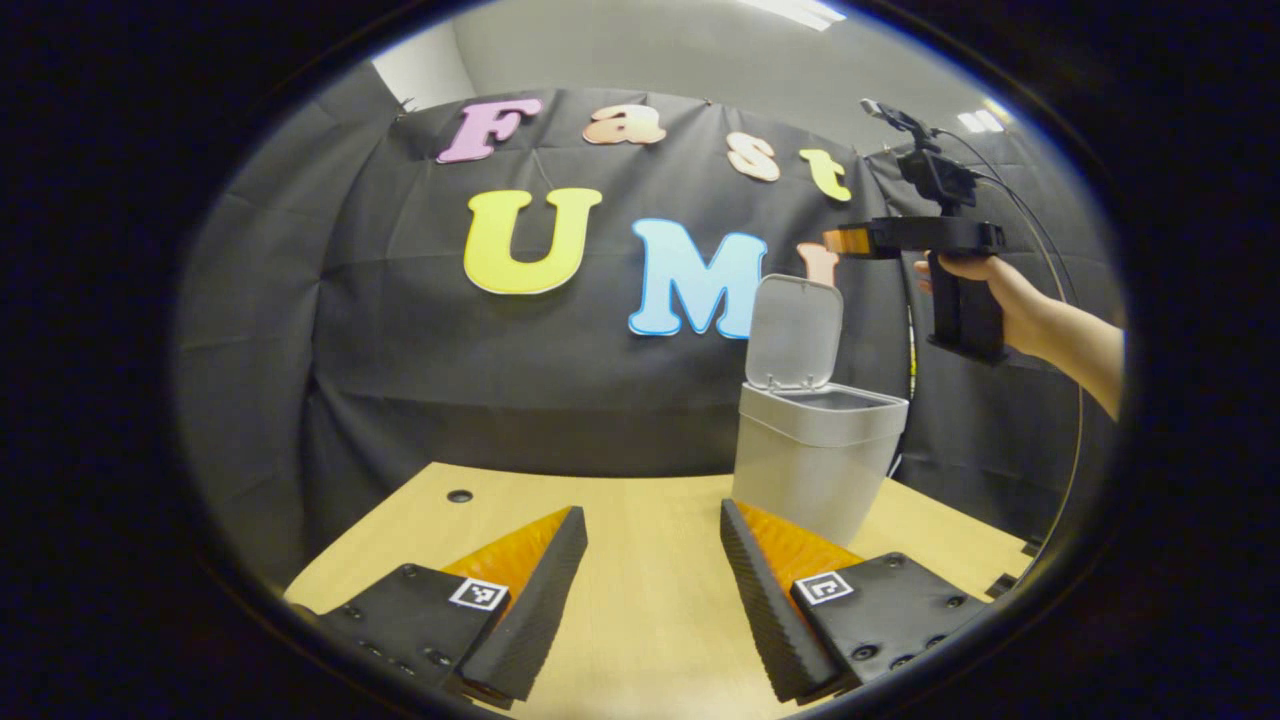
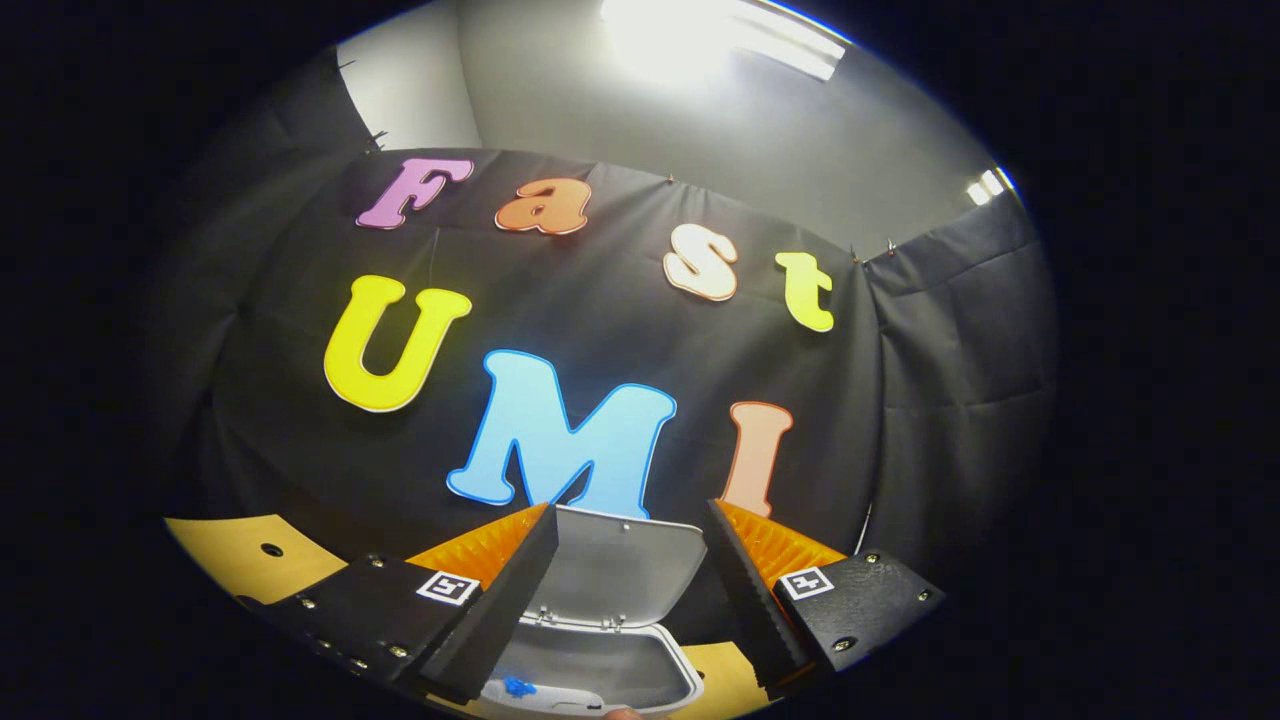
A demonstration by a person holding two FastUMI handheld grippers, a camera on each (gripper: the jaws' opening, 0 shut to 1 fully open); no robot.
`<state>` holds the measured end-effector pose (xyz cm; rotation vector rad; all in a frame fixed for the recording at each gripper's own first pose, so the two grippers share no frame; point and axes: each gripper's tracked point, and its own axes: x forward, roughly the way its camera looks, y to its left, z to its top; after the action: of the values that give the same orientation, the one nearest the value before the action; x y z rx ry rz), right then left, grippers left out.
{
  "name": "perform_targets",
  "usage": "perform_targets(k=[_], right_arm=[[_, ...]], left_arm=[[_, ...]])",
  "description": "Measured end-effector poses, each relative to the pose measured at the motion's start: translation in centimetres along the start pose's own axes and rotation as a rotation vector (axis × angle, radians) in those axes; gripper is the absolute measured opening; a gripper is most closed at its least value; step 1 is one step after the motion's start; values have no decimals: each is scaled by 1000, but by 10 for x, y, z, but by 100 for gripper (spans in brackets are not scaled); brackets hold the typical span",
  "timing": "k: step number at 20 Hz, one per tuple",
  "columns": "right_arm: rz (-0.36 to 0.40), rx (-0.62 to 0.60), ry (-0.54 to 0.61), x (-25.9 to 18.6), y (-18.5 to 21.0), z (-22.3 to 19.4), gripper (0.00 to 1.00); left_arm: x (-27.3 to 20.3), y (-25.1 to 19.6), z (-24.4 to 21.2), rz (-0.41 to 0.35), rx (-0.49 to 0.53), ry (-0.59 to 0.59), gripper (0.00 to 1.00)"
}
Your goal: Press the lid of the desktop garbage bin to open it, pick up the crumpled paper on the desktop and throw it into the bin, then pick up the pop can on the desktop and drop it into the bin, and finally close the garbage bin lid.
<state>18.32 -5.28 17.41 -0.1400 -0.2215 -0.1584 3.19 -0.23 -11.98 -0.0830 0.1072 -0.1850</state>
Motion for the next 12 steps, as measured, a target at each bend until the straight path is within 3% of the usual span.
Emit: perform_targets(k=[1,5,6,8,11,12], right_arm=[[8,17,-2,9,1,2,94],[12,87,10,35,-3,1,93],[11,100,7,40,-4,1,94],[-2,115,14,52,-9,-4,93],[-23,117,43,64,-15,-15,93],[-30,111,50,67,-17,-17,93]], left_arm=[[1,0,2,19,-11,-7,93],[-5,9,5,82,-13,-14,89],[-6,12,6,92,-11,-19,96],[-6,21,4,127,-8,-17,96],[-2,24,2,122,-31,-5,97],[0,25,2,111,-24,-1,91]])
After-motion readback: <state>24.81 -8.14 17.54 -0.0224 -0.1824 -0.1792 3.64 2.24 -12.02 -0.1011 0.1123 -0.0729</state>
